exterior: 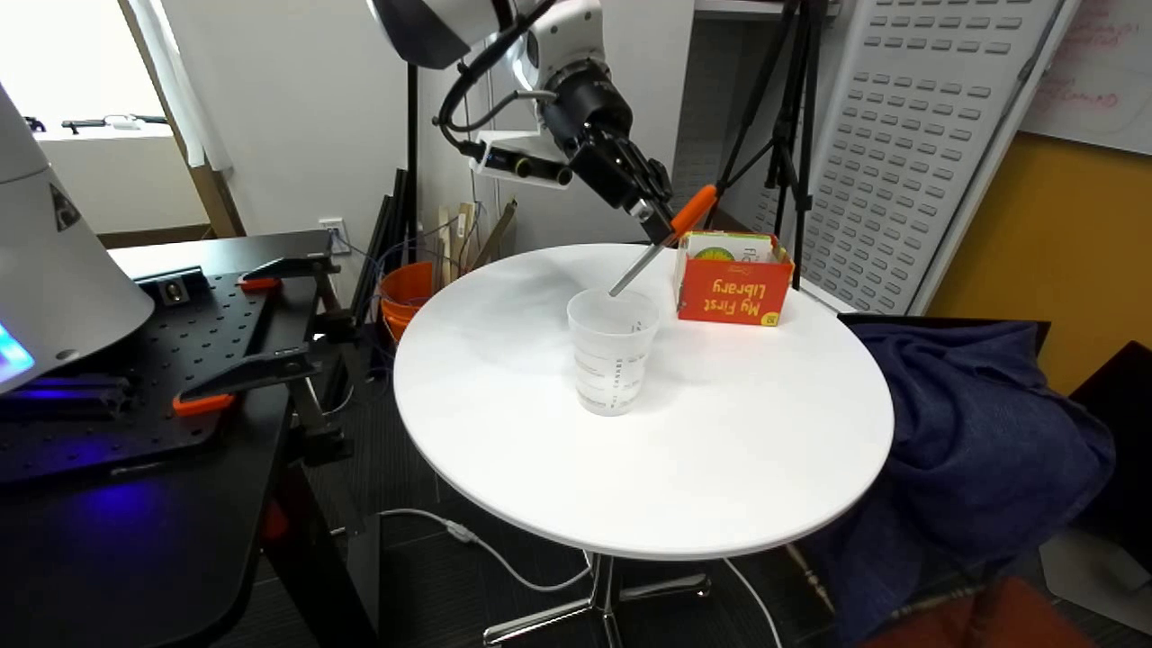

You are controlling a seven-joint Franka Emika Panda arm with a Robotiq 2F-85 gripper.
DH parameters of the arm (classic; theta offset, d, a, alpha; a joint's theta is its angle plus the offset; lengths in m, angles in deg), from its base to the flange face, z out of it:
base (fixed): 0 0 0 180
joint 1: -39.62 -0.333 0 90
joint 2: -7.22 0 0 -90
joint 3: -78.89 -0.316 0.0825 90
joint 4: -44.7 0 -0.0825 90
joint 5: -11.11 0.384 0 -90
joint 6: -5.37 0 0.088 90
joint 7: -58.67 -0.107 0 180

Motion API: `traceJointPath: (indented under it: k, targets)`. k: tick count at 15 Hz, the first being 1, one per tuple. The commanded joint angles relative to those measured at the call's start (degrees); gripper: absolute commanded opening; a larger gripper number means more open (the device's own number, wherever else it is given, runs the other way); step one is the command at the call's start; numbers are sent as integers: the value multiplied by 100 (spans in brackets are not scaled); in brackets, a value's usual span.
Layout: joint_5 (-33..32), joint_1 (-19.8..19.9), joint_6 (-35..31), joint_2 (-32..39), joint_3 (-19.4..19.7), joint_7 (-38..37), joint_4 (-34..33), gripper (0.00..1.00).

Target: Pick up the pen from the table and put it in the plastic cup.

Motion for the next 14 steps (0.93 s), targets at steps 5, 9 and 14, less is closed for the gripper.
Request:
traceJointPath:
  k: [5,9,14]
  targets:
    - [-429,138,264,188,-242,-590,-54,4]
    - [-428,177,263,174,-271,-722,-22,47]
    - [-396,233,246,150,-286,-752,-9,85]
